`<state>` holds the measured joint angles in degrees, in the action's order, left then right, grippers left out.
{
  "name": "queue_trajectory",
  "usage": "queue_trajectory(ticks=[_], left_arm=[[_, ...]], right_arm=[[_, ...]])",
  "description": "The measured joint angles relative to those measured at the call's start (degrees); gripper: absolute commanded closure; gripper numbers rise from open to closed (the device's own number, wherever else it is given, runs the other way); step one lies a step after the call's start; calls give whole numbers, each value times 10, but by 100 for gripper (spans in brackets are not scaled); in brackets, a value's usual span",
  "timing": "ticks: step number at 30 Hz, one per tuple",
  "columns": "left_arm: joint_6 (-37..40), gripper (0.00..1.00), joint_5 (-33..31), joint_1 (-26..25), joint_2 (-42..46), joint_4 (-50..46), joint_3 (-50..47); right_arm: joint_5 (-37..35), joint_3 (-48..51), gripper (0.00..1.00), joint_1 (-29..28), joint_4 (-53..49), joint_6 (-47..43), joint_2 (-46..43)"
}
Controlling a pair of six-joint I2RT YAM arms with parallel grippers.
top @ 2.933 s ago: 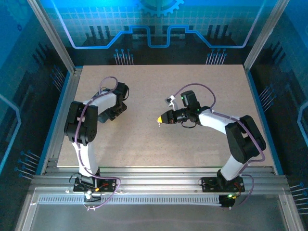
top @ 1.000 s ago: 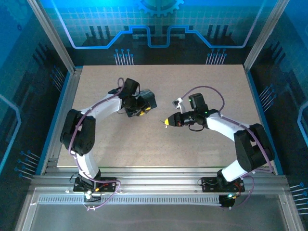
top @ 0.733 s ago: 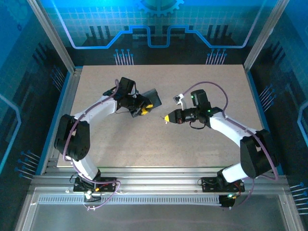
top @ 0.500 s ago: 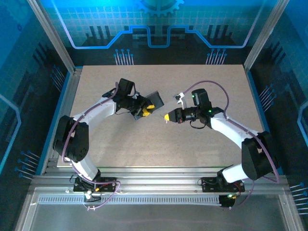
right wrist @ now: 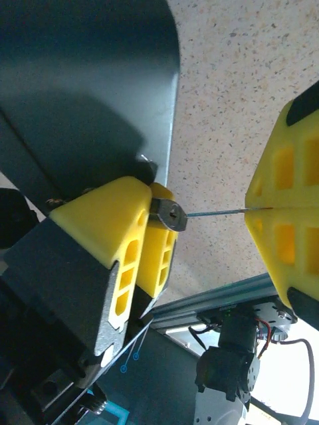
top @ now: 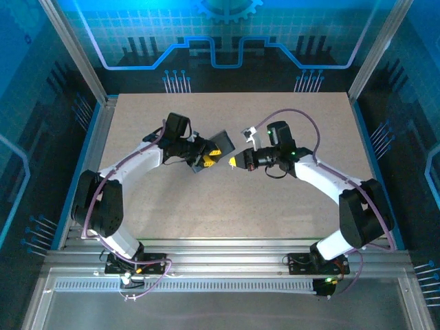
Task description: Unlock the padlock with the key
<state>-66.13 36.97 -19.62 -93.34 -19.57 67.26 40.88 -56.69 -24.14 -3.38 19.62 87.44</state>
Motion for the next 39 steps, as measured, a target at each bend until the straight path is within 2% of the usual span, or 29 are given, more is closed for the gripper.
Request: queue_trajectory(ticks=[16, 39], left_arm=[[-11, 89, 0, 0, 6, 11, -20], [-10, 90, -17, 5, 23, 17, -30]], right_arm=[[16, -9, 100, -3, 26, 16, 42], [31, -9, 100, -15, 28, 22, 50]])
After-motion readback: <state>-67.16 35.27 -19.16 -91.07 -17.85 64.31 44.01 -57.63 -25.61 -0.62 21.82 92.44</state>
